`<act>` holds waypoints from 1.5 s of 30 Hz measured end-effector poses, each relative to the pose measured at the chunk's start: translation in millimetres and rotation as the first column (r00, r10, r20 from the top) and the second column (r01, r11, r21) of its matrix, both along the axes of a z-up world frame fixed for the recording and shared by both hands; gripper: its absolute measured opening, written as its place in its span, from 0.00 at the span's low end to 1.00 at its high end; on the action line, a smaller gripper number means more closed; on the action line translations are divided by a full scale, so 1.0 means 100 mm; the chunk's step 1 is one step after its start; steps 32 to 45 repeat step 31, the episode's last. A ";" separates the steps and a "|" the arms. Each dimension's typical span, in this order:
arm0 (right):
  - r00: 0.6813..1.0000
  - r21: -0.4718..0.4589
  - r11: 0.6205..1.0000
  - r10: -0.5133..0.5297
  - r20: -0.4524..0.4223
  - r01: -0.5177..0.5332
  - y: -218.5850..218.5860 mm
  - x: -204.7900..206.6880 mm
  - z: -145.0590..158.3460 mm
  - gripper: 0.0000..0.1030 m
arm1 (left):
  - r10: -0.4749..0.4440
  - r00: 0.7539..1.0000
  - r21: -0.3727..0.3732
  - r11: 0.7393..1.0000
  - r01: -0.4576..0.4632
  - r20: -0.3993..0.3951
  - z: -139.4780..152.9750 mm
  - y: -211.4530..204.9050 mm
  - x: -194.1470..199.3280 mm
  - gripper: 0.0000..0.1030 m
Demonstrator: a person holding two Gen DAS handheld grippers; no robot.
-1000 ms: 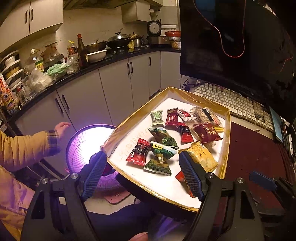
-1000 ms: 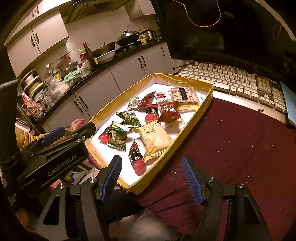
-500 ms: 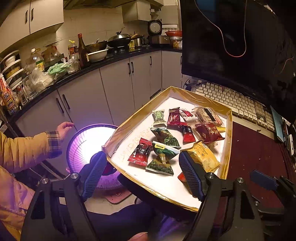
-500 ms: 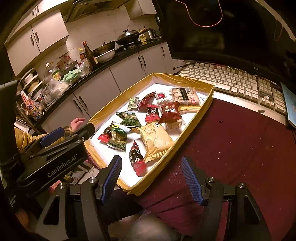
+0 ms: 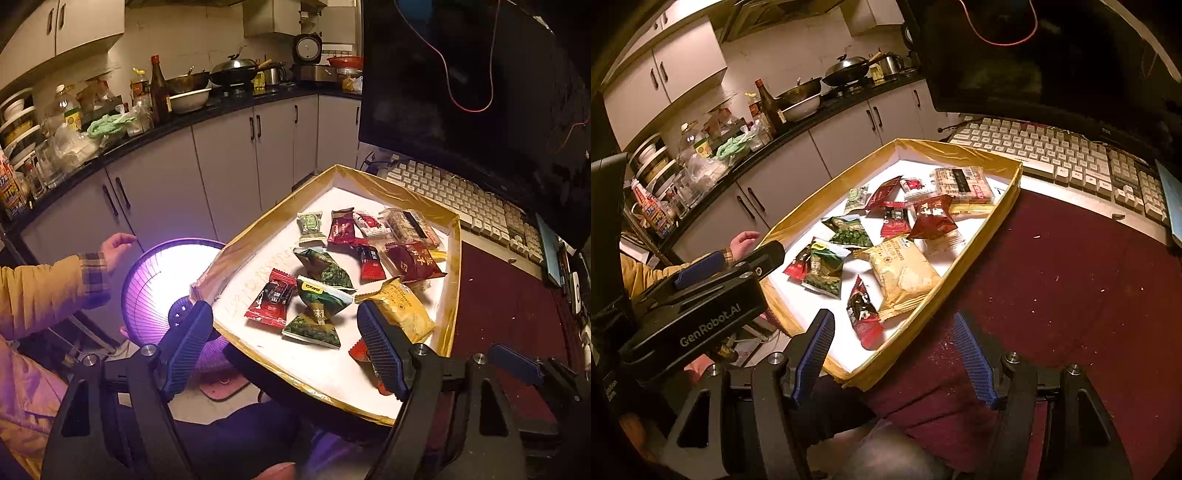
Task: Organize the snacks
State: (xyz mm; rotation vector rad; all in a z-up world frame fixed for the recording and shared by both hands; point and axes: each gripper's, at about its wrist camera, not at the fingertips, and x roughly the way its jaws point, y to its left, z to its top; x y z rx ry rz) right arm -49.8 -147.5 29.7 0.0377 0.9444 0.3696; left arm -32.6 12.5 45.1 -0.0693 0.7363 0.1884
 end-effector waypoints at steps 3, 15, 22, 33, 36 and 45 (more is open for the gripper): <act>1.000 0.013 1.000 0.000 -0.005 0.000 0.01 0.03 -0.02 0.66 | -0.001 1.000 0.000 1.000 0.001 -0.007 -0.02 -0.01 0.03 0.78; 1.000 0.014 1.000 0.003 0.003 -0.003 0.00 0.04 -0.02 0.66 | -0.024 1.000 -0.012 1.000 0.024 0.004 -0.01 -0.05 0.03 0.78; 1.000 0.018 1.000 -0.010 0.005 0.009 -0.02 0.06 0.01 0.66 | -0.018 1.000 -0.005 1.000 0.018 0.006 0.00 -0.02 0.05 0.78; 1.000 0.012 1.000 0.003 0.012 -0.003 0.05 0.06 0.02 0.66 | -0.036 0.999 -0.014 0.999 0.036 0.022 0.01 0.03 0.03 0.78; 1.000 0.012 1.000 0.003 0.012 -0.003 0.05 0.06 0.02 0.66 | -0.036 0.999 -0.014 0.999 0.036 0.022 0.01 0.03 0.03 0.78; 1.000 0.012 1.000 0.003 0.012 -0.003 0.05 0.06 0.02 0.66 | -0.036 0.999 -0.014 0.999 0.036 0.022 0.01 0.03 0.03 0.78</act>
